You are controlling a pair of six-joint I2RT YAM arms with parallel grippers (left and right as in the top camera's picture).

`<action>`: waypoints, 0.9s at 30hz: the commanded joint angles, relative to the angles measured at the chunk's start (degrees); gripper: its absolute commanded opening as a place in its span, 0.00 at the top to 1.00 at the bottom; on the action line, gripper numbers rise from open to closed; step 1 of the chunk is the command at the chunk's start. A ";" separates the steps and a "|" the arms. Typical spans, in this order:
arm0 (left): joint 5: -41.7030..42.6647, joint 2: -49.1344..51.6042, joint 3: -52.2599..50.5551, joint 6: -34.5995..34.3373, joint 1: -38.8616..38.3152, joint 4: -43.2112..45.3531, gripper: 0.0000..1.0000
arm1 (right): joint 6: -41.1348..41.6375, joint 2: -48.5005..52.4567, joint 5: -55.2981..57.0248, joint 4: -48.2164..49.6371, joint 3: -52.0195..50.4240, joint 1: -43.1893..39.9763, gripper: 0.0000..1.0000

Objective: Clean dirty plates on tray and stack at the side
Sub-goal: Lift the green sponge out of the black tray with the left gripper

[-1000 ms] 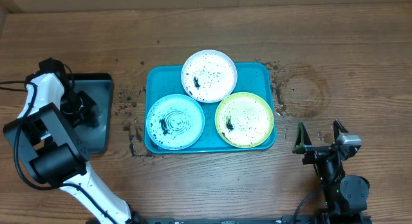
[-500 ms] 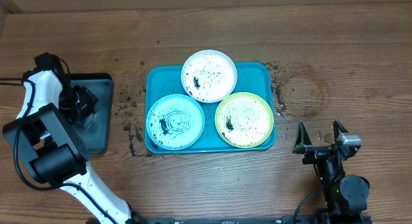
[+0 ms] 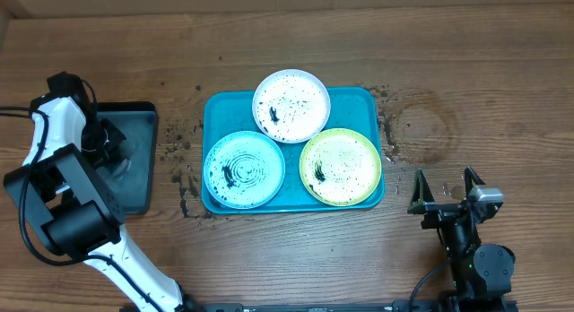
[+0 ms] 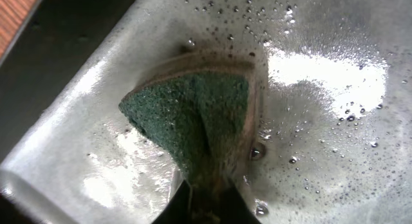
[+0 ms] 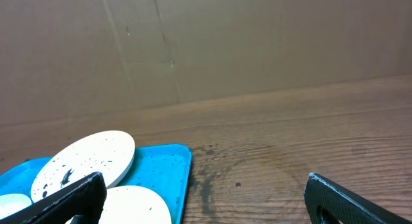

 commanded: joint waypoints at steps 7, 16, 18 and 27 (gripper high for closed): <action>-2.84 0.61 11.08 0.46 -2.32 -9.31 0.96 | -0.24 -0.52 -0.04 0.31 -0.61 -0.22 0.00; -2.45 0.33 26.82 -2.62 -7.56 -22.67 0.96 | -0.24 -0.52 -0.04 0.33 -0.61 -0.22 0.00; -2.43 0.35 26.75 -2.64 -7.89 -22.62 0.96 | -0.24 -0.52 -0.04 0.31 -0.61 -0.22 0.00; 5.20 0.39 26.10 -6.91 -8.04 -24.52 0.96 | -0.24 -0.52 -0.04 0.31 -0.61 -0.22 0.00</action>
